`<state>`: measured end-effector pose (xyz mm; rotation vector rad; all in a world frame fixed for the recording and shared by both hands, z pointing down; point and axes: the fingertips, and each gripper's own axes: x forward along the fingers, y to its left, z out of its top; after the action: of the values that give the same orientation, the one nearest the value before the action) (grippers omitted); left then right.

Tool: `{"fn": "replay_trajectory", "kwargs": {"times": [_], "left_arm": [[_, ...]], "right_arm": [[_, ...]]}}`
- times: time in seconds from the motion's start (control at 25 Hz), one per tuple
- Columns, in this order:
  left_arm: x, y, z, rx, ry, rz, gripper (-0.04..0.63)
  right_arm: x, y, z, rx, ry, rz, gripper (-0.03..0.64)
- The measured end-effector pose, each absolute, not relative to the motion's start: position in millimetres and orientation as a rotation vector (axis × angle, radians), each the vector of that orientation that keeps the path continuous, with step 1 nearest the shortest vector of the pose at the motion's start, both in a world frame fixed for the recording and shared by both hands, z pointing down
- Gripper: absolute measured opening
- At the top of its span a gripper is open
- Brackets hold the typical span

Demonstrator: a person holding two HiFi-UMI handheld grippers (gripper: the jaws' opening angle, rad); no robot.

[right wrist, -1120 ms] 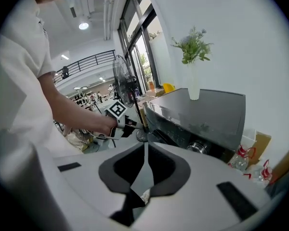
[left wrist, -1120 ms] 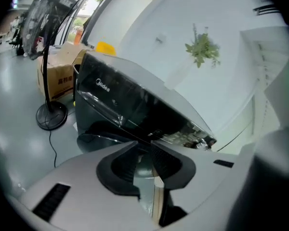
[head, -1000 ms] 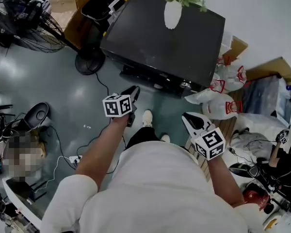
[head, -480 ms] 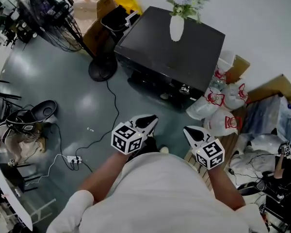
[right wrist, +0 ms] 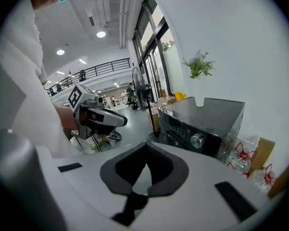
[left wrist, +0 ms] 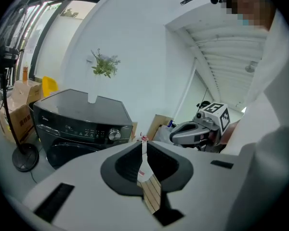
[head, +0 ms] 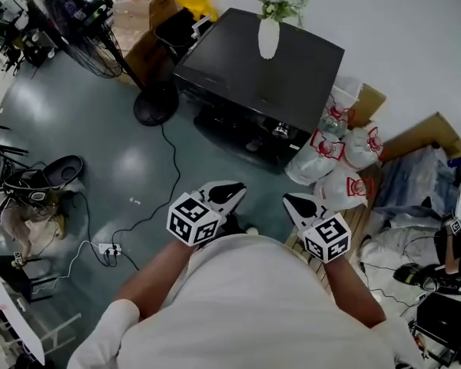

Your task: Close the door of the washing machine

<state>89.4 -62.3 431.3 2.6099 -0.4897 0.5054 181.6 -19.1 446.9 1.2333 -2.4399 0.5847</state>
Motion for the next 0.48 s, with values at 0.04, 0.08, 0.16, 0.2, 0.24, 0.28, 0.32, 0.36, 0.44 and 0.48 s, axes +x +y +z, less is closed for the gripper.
{"fn": "replay_trajectory", "kwargs": {"times": [0.04,0.08,0.16,0.2,0.24,0.28,0.32,0.36,0.44,0.48], "left_arm": [[89.8,-61.1,430.4,2.614,-0.488,0.506,0.043],[90.4,-59.9,429.7,2.617,-0.487,0.507,0.043],[92.0,-57.8,428.6,2.618,-0.482,0.503,0.043],[93.0,-57.0,427.7,2.620,-0.480,0.499,0.043],[93.9,-56.6,426.5,2.624,-0.479,0.497,0.043],[94.8,-56.4,425.3,2.630,-0.479,0.496,0.043],[95.7,-56.0,424.2,2.634,-0.479,0.493,0.043],[96.4,-55.4,423.5,2.636,-0.479,0.489,0.043],[96.6,-53.8,422.3,2.640,-0.481,0.484,0.043],[95.8,-53.2,421.7,2.643,-0.484,0.483,0.043]], "right_arm": [[180.7,-17.8,445.4,1.234,-2.443,0.581,0.008],[180.1,-16.4,444.1,1.234,-2.445,0.576,0.008],[180.0,-13.9,442.6,1.236,-2.449,0.572,0.008],[180.3,-13.0,442.4,1.237,-2.451,0.571,0.008],[180.6,-12.5,442.1,1.237,-2.453,0.568,0.008],[180.8,-12.3,441.8,1.235,-2.456,0.563,0.008],[181.1,-12.0,441.4,1.234,-2.458,0.558,0.008],[181.5,-11.6,441.0,1.233,-2.458,0.554,0.008],[181.6,-10.5,440.3,1.234,-2.460,0.547,0.008],[180.8,-10.4,439.9,1.234,-2.462,0.543,0.008]]}}
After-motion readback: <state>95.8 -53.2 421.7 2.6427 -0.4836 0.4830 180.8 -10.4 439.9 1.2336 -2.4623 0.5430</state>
